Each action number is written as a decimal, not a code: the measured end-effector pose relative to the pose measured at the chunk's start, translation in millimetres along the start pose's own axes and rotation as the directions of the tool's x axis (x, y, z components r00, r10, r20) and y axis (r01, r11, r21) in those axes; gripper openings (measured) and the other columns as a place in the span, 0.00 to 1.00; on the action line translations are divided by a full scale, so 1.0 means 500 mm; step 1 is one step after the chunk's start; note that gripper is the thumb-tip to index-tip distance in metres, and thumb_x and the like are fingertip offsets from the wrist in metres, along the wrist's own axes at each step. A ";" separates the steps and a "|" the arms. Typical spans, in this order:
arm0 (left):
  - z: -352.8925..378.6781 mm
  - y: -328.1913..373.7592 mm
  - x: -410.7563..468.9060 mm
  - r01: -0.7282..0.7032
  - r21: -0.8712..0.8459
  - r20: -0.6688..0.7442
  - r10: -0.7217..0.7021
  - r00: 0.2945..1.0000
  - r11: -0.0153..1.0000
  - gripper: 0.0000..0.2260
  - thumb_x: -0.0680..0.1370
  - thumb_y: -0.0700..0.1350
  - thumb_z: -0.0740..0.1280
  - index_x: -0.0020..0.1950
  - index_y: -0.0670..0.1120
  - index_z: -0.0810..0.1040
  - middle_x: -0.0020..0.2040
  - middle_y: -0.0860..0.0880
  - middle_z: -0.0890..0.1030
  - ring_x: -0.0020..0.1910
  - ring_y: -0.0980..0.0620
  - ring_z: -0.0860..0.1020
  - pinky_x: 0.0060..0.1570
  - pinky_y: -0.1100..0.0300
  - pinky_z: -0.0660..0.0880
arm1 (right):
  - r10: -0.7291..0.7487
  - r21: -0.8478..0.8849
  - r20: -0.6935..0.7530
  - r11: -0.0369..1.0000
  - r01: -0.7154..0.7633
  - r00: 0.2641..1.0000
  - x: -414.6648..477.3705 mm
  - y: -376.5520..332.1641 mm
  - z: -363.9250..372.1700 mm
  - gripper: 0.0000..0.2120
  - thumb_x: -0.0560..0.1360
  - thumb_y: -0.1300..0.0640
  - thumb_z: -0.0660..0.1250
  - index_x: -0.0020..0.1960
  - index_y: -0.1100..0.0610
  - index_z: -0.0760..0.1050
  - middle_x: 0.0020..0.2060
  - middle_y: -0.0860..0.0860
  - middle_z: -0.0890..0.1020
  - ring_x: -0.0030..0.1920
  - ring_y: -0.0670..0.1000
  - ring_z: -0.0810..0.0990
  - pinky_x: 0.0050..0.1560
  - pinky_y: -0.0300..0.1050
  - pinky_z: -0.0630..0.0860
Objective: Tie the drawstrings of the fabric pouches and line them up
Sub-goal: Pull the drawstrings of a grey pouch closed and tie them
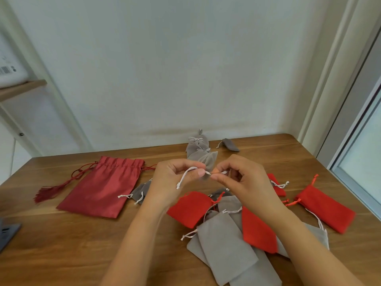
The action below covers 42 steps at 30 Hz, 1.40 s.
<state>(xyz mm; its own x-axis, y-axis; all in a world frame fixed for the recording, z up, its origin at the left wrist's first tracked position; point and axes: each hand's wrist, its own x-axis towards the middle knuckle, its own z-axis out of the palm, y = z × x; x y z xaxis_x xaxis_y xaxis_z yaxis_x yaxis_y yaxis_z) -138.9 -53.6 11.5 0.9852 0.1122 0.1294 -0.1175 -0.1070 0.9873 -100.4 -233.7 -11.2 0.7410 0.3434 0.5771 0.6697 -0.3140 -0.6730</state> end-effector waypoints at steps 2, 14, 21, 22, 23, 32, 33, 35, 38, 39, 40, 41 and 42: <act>-0.003 0.001 0.001 -0.043 0.058 0.022 0.042 0.999 0.997 0.05 0.65 0.46 0.76 0.39 0.53 0.86 0.41 0.48 0.86 0.45 0.48 0.84 0.49 0.54 0.80 | 0.011 0.016 0.020 1.000 -0.011 1.000 0.001 -0.003 -0.006 0.05 0.70 0.56 0.76 0.39 0.50 0.80 0.35 0.40 0.77 0.32 0.43 0.71 0.34 0.31 0.66; 0.019 -0.012 -0.006 -0.216 0.236 0.037 0.214 0.976 0.947 0.13 0.70 0.36 0.75 0.38 0.55 0.79 0.39 0.54 0.83 0.42 0.56 0.82 0.45 0.63 0.78 | 0.020 0.114 0.136 0.993 -0.036 0.990 0.001 -0.002 -0.011 0.12 0.73 0.57 0.73 0.56 0.54 0.80 0.52 0.42 0.82 0.58 0.41 0.78 0.58 0.36 0.72; 0.032 -0.028 -0.003 -0.390 0.444 0.054 0.411 0.910 0.807 0.14 0.69 0.36 0.75 0.40 0.55 0.76 0.43 0.56 0.79 0.42 0.59 0.78 0.42 0.70 0.72 | 0.126 0.289 0.160 0.942 -0.169 0.979 0.001 -0.006 -0.001 0.06 0.72 0.66 0.73 0.45 0.58 0.77 0.40 0.46 0.82 0.45 0.44 0.81 0.49 0.35 0.75; 0.033 -0.031 -0.003 -0.408 0.445 0.048 0.434 0.899 0.797 0.14 0.70 0.36 0.74 0.41 0.55 0.77 0.44 0.56 0.79 0.42 0.59 0.78 0.42 0.71 0.72 | 0.146 0.326 0.149 0.927 -0.188 0.978 0.003 -0.007 -0.003 0.06 0.73 0.67 0.71 0.45 0.59 0.77 0.39 0.47 0.82 0.43 0.44 0.81 0.48 0.34 0.75; 0.034 -0.034 -0.003 -0.427 0.441 0.041 0.458 0.888 0.789 0.13 0.71 0.36 0.74 0.43 0.55 0.78 0.43 0.56 0.80 0.43 0.59 0.79 0.43 0.71 0.72 | 0.174 0.371 0.142 0.903 -0.216 0.974 0.005 -0.007 -0.006 0.05 0.74 0.67 0.69 0.45 0.59 0.76 0.37 0.48 0.82 0.40 0.45 0.81 0.46 0.34 0.75; 0.032 -0.055 0.003 -0.548 0.492 0.098 0.583 0.807 0.676 0.06 0.75 0.41 0.71 0.51 0.47 0.84 0.48 0.52 0.80 0.48 0.58 0.78 0.48 0.66 0.74 | 0.335 0.573 0.262 0.701 -0.425 0.905 0.012 -0.003 -0.016 0.10 0.69 0.70 0.71 0.46 0.59 0.75 0.37 0.50 0.85 0.41 0.46 0.83 0.44 0.36 0.78; 0.032 -0.055 0.003 -0.546 0.492 0.097 0.581 0.808 0.678 0.06 0.74 0.41 0.71 0.50 0.46 0.84 0.47 0.53 0.80 0.48 0.59 0.78 0.48 0.67 0.73 | 0.344 0.581 0.273 0.686 -0.439 0.898 0.011 -0.003 -0.015 0.11 0.68 0.70 0.72 0.46 0.59 0.75 0.37 0.51 0.85 0.41 0.46 0.83 0.44 0.36 0.78; 0.032 -0.054 0.003 -0.541 0.487 0.096 0.573 0.814 0.686 0.04 0.74 0.41 0.71 0.48 0.47 0.83 0.46 0.54 0.81 0.48 0.61 0.77 0.47 0.71 0.71 | 0.365 0.594 0.264 0.668 -0.449 0.893 0.012 -0.004 -0.016 0.13 0.65 0.68 0.74 0.45 0.59 0.74 0.39 0.55 0.86 0.42 0.49 0.84 0.45 0.40 0.80; 0.035 -0.050 0.001 -0.514 0.464 0.063 0.552 0.832 0.721 0.06 0.73 0.42 0.72 0.45 0.53 0.81 0.43 0.60 0.80 0.46 0.63 0.78 0.46 0.72 0.71 | 0.384 0.567 0.223 0.696 -0.440 0.896 0.013 -0.007 -0.024 0.16 0.59 0.63 0.77 0.43 0.59 0.74 0.39 0.60 0.85 0.42 0.52 0.84 0.48 0.47 0.81; 0.037 -0.048 -0.001 -0.489 0.424 0.050 0.519 0.853 0.762 0.08 0.73 0.42 0.73 0.44 0.56 0.80 0.42 0.60 0.81 0.46 0.62 0.79 0.46 0.70 0.73 | 0.378 0.560 0.219 0.706 -0.433 0.899 0.014 -0.008 -0.028 0.16 0.59 0.64 0.77 0.42 0.60 0.74 0.38 0.60 0.85 0.40 0.52 0.85 0.46 0.45 0.82; 0.039 -0.047 -0.003 -0.455 0.374 0.043 0.475 0.879 0.808 0.11 0.73 0.41 0.73 0.44 0.59 0.80 0.42 0.60 0.82 0.45 0.60 0.79 0.45 0.67 0.75 | 0.365 0.556 0.221 0.715 -0.424 0.905 0.014 -0.007 -0.033 0.15 0.59 0.65 0.77 0.42 0.60 0.74 0.38 0.60 0.85 0.39 0.52 0.85 0.44 0.43 0.81; 0.042 -0.044 -0.005 -0.419 0.326 0.043 0.429 0.902 0.847 0.13 0.73 0.41 0.73 0.43 0.61 0.80 0.42 0.59 0.82 0.45 0.58 0.80 0.45 0.62 0.77 | 0.344 0.552 0.226 0.726 -0.410 0.912 0.015 -0.008 -0.038 0.15 0.60 0.67 0.76 0.42 0.61 0.73 0.37 0.60 0.85 0.38 0.51 0.84 0.43 0.41 0.81; 0.044 -0.042 -0.007 -0.392 0.287 0.054 0.394 0.918 0.874 0.14 0.74 0.41 0.72 0.43 0.62 0.80 0.43 0.58 0.82 0.45 0.57 0.81 0.45 0.57 0.79 | 0.320 0.546 0.230 0.740 -0.394 0.919 0.014 -0.007 -0.043 0.14 0.62 0.69 0.76 0.41 0.61 0.73 0.37 0.60 0.85 0.38 0.51 0.84 0.43 0.41 0.81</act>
<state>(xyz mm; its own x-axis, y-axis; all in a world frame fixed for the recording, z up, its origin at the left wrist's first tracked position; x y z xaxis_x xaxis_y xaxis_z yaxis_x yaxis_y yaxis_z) -137.3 -73.7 -11.6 0.8646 0.0077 0.5024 -0.4529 -0.4210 0.7859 -96.4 -249.0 5.2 0.8840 0.4185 0.2085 0.1759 0.1153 -0.9776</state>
